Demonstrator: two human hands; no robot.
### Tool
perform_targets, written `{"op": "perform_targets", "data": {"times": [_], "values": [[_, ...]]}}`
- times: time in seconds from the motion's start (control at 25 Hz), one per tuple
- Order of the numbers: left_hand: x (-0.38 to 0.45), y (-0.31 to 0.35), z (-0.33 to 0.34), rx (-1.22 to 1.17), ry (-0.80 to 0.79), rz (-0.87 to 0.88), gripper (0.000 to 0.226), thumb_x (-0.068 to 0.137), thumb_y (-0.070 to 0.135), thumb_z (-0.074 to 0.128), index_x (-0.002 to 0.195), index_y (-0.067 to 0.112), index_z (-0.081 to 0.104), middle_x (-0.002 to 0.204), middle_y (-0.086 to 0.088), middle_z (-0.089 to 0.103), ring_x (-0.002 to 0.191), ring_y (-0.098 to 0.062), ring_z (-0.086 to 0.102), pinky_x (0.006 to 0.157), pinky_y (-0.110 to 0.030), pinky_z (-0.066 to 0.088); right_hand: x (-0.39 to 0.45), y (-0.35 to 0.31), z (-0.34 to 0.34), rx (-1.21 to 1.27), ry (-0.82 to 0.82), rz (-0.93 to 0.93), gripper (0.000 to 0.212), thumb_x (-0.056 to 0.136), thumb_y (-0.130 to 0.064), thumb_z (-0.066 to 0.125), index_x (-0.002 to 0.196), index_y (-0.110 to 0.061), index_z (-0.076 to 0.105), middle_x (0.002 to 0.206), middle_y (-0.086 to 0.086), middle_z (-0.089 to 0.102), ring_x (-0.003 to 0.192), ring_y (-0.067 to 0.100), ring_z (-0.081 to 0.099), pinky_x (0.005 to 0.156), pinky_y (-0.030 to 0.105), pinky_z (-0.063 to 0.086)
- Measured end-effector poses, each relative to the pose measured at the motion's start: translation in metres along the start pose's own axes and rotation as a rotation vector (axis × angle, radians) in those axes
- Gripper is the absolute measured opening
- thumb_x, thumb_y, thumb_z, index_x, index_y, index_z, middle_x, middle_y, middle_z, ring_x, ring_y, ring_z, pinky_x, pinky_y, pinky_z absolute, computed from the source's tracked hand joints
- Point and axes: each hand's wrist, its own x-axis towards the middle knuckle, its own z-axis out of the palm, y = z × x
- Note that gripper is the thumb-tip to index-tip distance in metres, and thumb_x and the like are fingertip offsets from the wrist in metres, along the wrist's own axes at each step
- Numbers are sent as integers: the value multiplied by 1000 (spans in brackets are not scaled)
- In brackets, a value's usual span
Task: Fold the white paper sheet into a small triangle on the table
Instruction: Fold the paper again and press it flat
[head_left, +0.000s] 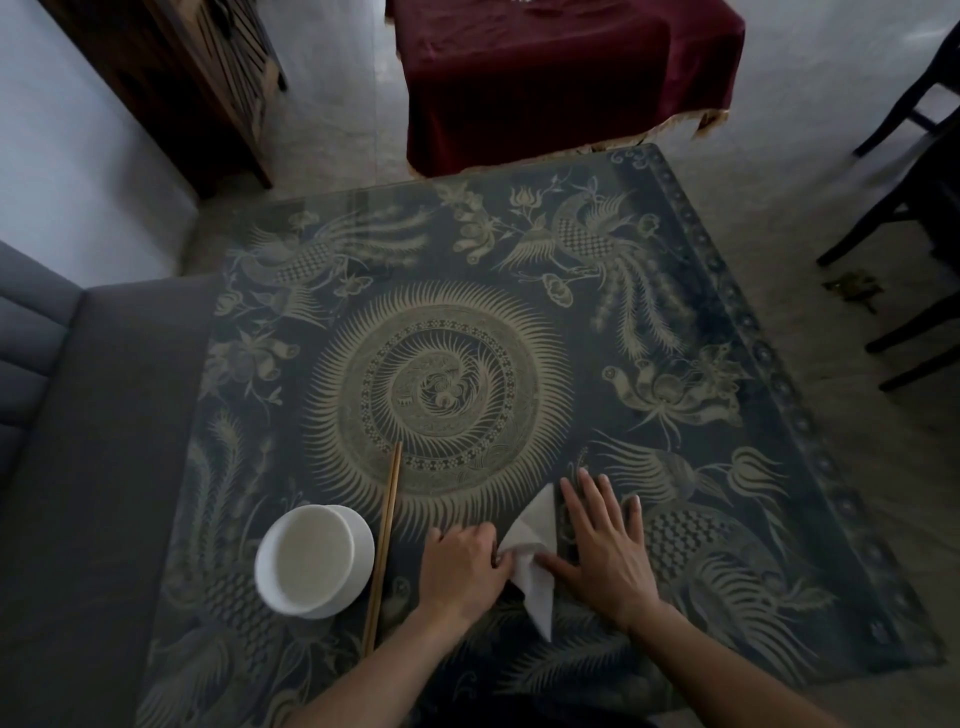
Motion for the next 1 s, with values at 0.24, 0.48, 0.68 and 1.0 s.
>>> {"op": "perform_targets", "data": {"times": [0.24, 0.48, 0.68, 1.0], "values": [[25, 1, -13, -118, 78, 51, 33, 87, 56, 53, 102, 28, 58, 102, 9, 57, 99, -15, 53, 86, -36, 41, -5, 2, -4, 55, 71, -108, 95, 85, -67, 48, 154, -26, -2, 161, -2, -9, 147, 20, -15, 118, 54, -3], [69, 36, -29, -66, -38, 115, 51, 92, 44, 60, 137, 25, 47, 129, 0, 51, 120, -22, 48, 98, -41, 37, -45, 4, 21, -20, 325, -662, 35, 90, -39, 57, 120, -21, 64, 128, 3, 63, 124, 24, 53, 108, 45, 38], [78, 46, -33, -46, -31, 70, 27, 91, 28, 61, 117, 22, 57, 119, -1, 52, 113, -23, 45, 93, -37, 41, -51, 5, 19, -88, 205, -655, 40, 90, -40, 54, 124, -22, 64, 128, 1, 64, 121, 20, 57, 103, 39, 46], [77, 49, -33, -172, -56, 88, 7, 97, 25, 54, 96, 19, 58, 100, -1, 66, 94, -23, 58, 80, -39, 49, -49, 6, 26, -108, 237, -629, 36, 91, -37, 55, 124, -23, 61, 130, 5, 62, 124, 24, 54, 104, 49, 43]]}}
